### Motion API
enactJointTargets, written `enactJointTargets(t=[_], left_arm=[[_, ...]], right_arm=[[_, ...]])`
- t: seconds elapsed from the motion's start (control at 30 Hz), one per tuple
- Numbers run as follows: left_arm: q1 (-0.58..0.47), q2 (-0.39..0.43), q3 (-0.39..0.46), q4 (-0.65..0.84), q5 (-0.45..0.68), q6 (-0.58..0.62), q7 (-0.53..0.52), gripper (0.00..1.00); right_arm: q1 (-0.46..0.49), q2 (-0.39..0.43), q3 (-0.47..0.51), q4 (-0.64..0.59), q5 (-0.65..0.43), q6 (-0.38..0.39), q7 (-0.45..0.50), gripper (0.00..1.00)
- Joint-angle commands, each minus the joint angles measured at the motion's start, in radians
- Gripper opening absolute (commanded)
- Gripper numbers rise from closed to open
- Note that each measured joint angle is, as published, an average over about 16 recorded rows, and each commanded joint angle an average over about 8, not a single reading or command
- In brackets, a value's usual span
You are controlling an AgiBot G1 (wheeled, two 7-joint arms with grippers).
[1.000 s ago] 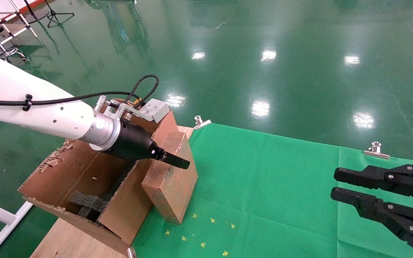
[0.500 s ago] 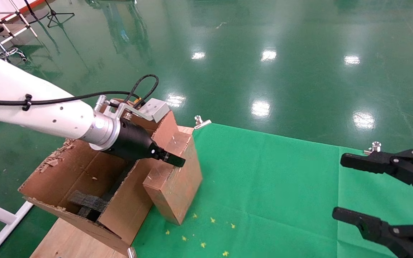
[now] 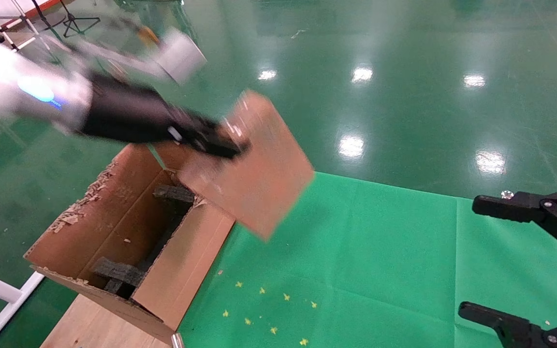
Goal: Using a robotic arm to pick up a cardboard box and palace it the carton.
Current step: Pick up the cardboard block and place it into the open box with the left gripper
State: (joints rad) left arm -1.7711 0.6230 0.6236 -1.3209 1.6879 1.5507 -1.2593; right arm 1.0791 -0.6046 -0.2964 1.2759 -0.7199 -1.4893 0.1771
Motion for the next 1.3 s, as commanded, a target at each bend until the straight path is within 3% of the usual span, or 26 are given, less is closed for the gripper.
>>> enactJointTargets(t=[0.03,0.33,0.57,0.97,1.3], left_arm=[[-0.047,-0.032,-0.032,0.004,-0.048,0.015,0.066,0.0],[-0.196,-0.233,0.055,0.038,0.022,0.035,0.221,0.0],[-0.167,-0.315,0.129,0.178,0.025,-0.007,0.334,0.0],[0.006,-0.245,0.182,0.518,0.02,-0.239,0.571,0.0],[0.0,-0.146,0.204,0.791,0.071,-0.332,0.646,0.0]], right_arm=[[0.0,0.0,0.0,0.0,0.0,0.0,0.0,1.0],[0.0,0.0,-0.001,0.0,0.0,0.0,0.0,1.0],[0.0,0.0,-0.001,0.0,0.001,0.0,0.0,1.0],[0.0,0.001,-0.001,0.0,0.001,0.001,-0.001,1.0],[0.0,0.001,-0.002,0.0,0.001,0.001,-0.001,1.0]])
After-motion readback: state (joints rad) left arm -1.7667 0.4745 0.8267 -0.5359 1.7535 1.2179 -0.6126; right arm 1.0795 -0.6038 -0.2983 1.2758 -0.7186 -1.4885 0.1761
